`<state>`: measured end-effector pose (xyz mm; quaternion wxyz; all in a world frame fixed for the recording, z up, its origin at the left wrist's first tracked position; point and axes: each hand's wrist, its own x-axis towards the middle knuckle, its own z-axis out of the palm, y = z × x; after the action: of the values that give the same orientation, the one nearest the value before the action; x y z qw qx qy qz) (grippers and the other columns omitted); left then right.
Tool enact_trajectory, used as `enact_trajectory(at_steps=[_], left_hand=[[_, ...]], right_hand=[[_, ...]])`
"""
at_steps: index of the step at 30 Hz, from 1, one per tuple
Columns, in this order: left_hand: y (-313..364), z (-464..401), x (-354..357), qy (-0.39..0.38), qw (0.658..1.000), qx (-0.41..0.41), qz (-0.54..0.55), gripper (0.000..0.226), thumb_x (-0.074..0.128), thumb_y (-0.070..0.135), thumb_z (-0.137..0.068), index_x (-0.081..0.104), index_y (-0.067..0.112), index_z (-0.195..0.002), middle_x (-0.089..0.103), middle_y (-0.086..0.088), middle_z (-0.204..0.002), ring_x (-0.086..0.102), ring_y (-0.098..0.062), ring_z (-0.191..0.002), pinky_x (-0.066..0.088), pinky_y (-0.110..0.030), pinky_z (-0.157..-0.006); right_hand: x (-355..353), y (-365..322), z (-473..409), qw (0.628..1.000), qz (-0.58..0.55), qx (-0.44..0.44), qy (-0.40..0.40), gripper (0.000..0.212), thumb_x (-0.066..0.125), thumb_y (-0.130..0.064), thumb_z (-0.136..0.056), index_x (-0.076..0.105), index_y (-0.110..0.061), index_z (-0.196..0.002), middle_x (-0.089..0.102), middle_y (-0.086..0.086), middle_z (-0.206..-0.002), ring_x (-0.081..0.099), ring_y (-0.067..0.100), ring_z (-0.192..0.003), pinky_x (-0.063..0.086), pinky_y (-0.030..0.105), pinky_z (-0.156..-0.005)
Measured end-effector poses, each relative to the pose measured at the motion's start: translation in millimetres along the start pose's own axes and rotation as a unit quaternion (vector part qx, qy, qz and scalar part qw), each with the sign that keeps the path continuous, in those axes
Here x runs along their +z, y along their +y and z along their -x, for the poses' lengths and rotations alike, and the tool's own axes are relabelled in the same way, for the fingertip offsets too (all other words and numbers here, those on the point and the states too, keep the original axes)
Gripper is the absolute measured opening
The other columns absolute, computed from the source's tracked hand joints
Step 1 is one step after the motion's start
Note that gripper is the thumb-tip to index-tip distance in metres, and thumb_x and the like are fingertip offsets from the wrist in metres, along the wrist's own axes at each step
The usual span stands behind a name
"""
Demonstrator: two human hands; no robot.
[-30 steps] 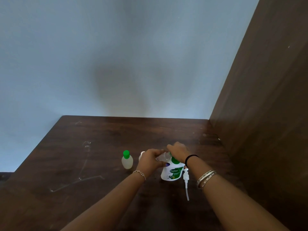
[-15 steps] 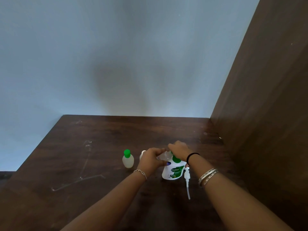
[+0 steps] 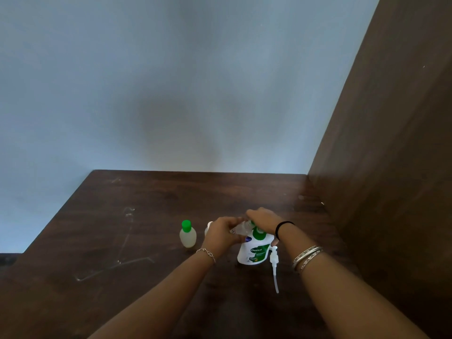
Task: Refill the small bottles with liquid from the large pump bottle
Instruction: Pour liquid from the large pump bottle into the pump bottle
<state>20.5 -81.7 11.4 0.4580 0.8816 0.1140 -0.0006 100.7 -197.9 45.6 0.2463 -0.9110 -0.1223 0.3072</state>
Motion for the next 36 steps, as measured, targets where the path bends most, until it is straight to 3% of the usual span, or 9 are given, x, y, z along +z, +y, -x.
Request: enact_trajectory(at_steps=[2, 6, 10, 14, 17, 20, 28, 32, 36], left_hand=[[1, -1, -1, 0.001, 1.000, 0.004, 0.002, 0.057, 0.077, 0.013, -0.069, 0.057, 0.010, -0.122, 0.063, -0.008, -0.119, 0.054, -0.007, -0.101, 0.031, -0.005, -0.072], [-2, -1, 1, 0.004, 1.000, -0.001, -0.002, 0.058, 0.077, 0.015, -0.069, 0.056, 0.009, -0.123, 0.061, -0.007, -0.123, 0.054, -0.010, -0.108, 0.030, -0.003, -0.076], [-3, -1, 3, 0.008, 1.000, -0.004, -0.001, 0.059, 0.078, 0.015, -0.068, 0.056, 0.011, -0.123, 0.061, -0.007, -0.122, 0.055, -0.014, -0.111, 0.032, -0.003, -0.076], [-1, -3, 0, 0.005, 1.000, 0.002, 0.005, 0.057, 0.078, 0.014, -0.067, 0.059, 0.014, -0.121, 0.065, -0.007, -0.116, 0.058, -0.012, -0.104, 0.034, -0.005, -0.072], [-3, -4, 2, 0.008, 1.000, -0.005, 0.005, 0.059, 0.078, 0.014, -0.067, 0.057, 0.013, -0.122, 0.061, -0.007, -0.120, 0.056, -0.015, -0.109, 0.032, -0.005, -0.075], [-5, -4, 3, 0.010, 1.000, -0.009, 0.003, 0.060, 0.077, 0.014, -0.069, 0.055, 0.009, -0.124, 0.059, -0.008, -0.123, 0.054, -0.016, -0.112, 0.030, -0.003, -0.076], [1, -2, 0, 0.006, 1.000, 0.004, -0.001, 0.056, 0.077, 0.014, -0.068, 0.058, 0.012, -0.121, 0.063, -0.007, -0.119, 0.057, -0.014, -0.106, 0.031, -0.006, -0.072], [-1, 0, 0, 0.004, 1.000, -0.004, -0.001, 0.058, 0.077, 0.014, -0.069, 0.056, 0.010, -0.123, 0.061, -0.007, -0.123, 0.055, -0.013, -0.109, 0.030, -0.003, -0.076], [-2, 2, 1, 0.003, 1.000, -0.003, 0.009, 0.058, 0.076, 0.012, -0.070, 0.055, 0.007, -0.123, 0.061, -0.008, -0.124, 0.052, -0.007, -0.106, 0.028, 0.000, -0.075]], right_hand=[[-4, -1, 2, 1.000, -0.011, -0.002, -0.008, 0.036, 0.027, -0.023, -0.099, 0.050, 0.001, -0.114, 0.048, 0.016, -0.104, 0.050, 0.028, -0.095, 0.044, 0.041, -0.091], [7, 2, -7, 0.999, 0.028, -0.005, 0.044, 0.024, 0.034, -0.028, -0.094, 0.048, -0.011, -0.084, 0.049, 0.011, -0.095, 0.048, 0.025, -0.086, 0.043, 0.039, -0.085], [8, 4, -9, 0.998, 0.034, 0.000, 0.044, 0.027, 0.035, -0.030, -0.091, 0.045, -0.016, -0.071, 0.050, 0.012, -0.095, 0.048, 0.025, -0.085, 0.041, 0.036, -0.080], [0, -1, -6, 1.000, -0.002, 0.000, -0.014, 0.035, 0.029, -0.025, -0.099, 0.055, -0.003, -0.108, 0.050, 0.015, -0.102, 0.044, 0.023, -0.090, 0.041, 0.036, -0.081], [5, 4, -12, 1.000, 0.001, -0.006, 0.030, 0.028, 0.035, -0.028, -0.094, 0.050, -0.011, -0.076, 0.050, 0.009, -0.088, 0.047, 0.023, -0.085, 0.038, 0.035, -0.077], [13, 7, -18, 0.996, -0.011, 0.001, 0.085, 0.030, 0.040, -0.026, -0.090, 0.041, -0.015, -0.063, 0.049, 0.012, -0.084, 0.046, 0.026, -0.082, 0.034, 0.031, -0.072], [2, 5, -14, 0.999, -0.026, -0.006, 0.025, 0.027, 0.027, -0.023, -0.099, 0.047, -0.005, -0.097, 0.046, 0.015, -0.103, 0.043, 0.022, -0.088, 0.040, 0.035, -0.078], [10, 8, -19, 0.998, 0.014, -0.013, 0.059, 0.029, 0.037, -0.028, -0.092, 0.044, -0.014, -0.067, 0.050, 0.009, -0.082, 0.047, 0.024, -0.081, 0.037, 0.033, -0.072], [14, 8, -18, 0.997, 0.002, -0.002, 0.081, 0.032, 0.039, -0.026, -0.091, 0.041, -0.015, -0.061, 0.046, 0.006, -0.070, 0.045, 0.024, -0.075, 0.034, 0.030, -0.067]])
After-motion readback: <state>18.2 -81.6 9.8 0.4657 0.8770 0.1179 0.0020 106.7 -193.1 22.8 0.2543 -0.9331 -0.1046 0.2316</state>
